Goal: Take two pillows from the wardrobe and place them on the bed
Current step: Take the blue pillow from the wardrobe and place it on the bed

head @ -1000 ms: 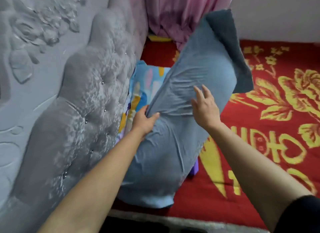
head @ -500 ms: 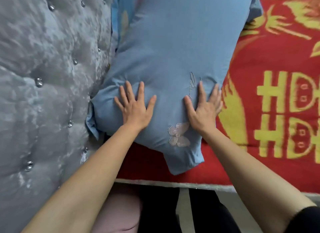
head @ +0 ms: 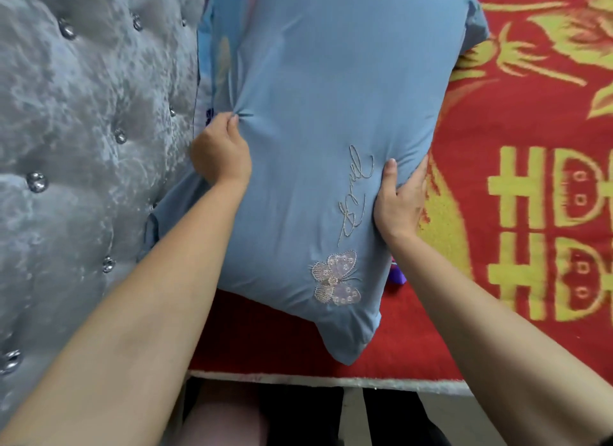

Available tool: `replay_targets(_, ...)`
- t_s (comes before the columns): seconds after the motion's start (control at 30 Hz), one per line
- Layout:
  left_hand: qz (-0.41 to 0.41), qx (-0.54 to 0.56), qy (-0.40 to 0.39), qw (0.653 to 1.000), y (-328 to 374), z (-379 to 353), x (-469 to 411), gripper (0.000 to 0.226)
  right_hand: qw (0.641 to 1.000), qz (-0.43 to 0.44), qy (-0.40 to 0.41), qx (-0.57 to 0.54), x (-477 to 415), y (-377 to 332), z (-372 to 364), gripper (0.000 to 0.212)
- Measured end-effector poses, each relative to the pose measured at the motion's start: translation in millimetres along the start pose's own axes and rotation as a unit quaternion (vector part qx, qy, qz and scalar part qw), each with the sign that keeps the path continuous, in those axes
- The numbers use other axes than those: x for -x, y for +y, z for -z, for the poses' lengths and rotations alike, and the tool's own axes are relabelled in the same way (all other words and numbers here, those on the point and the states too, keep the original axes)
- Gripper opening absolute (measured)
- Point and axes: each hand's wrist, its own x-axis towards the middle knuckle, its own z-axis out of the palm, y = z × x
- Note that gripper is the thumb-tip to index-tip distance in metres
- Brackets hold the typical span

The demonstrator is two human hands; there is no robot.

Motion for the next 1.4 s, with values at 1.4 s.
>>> replay_targets(1.4,-0.063,-0.151,-0.169,0.972,-73,-15,106,0.076,0.883,0.235,-0.176,0.365,32,49,2,0.081)
